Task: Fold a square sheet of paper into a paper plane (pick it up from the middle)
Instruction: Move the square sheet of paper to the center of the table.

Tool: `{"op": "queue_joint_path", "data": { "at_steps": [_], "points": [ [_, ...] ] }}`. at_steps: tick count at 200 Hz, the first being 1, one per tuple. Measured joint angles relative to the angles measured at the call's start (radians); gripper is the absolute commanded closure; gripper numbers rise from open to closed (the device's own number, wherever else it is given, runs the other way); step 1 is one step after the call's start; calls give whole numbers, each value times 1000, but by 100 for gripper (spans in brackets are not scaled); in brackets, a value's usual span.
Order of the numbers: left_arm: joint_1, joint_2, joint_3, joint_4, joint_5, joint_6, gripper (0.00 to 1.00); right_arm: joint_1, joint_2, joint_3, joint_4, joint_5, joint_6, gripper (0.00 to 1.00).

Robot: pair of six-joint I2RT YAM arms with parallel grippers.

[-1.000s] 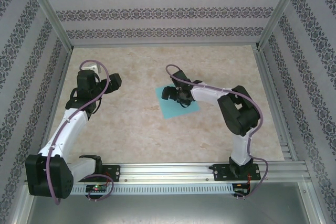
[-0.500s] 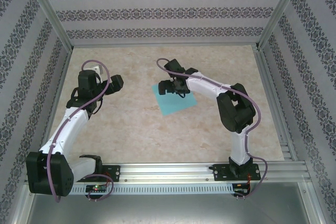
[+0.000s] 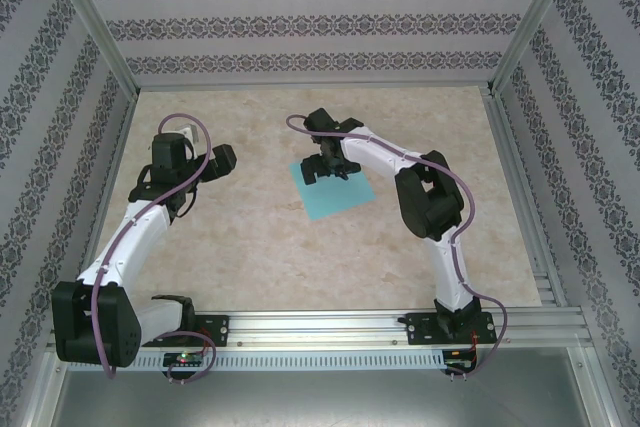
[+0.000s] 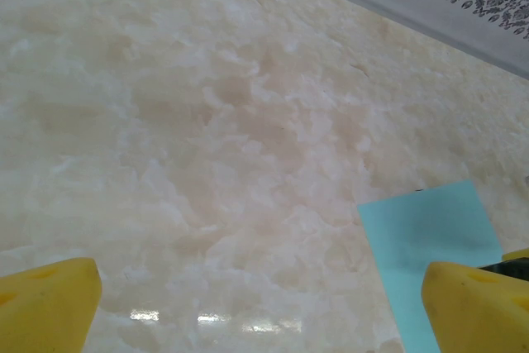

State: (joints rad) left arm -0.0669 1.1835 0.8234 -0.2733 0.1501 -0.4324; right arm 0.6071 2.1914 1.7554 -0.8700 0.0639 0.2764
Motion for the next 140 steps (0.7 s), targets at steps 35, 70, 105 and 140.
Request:
{"op": "queue_joint_path", "data": {
  "at_steps": [35,70,105,140],
  "points": [
    [0,5,3,-6,2,0,0,-8,20,5,-29,-10,-7,2],
    [0,18,3,-6,2,0,0,-14,43,30,-37,-13,-10,2],
    [0,26,3,-6,3,0,0,-14,78,35,-40,-13,-10,2],
    [0,33,3,-9,2,0,0,-14,82,37,-37,-13,-10,3]
  ]
}}
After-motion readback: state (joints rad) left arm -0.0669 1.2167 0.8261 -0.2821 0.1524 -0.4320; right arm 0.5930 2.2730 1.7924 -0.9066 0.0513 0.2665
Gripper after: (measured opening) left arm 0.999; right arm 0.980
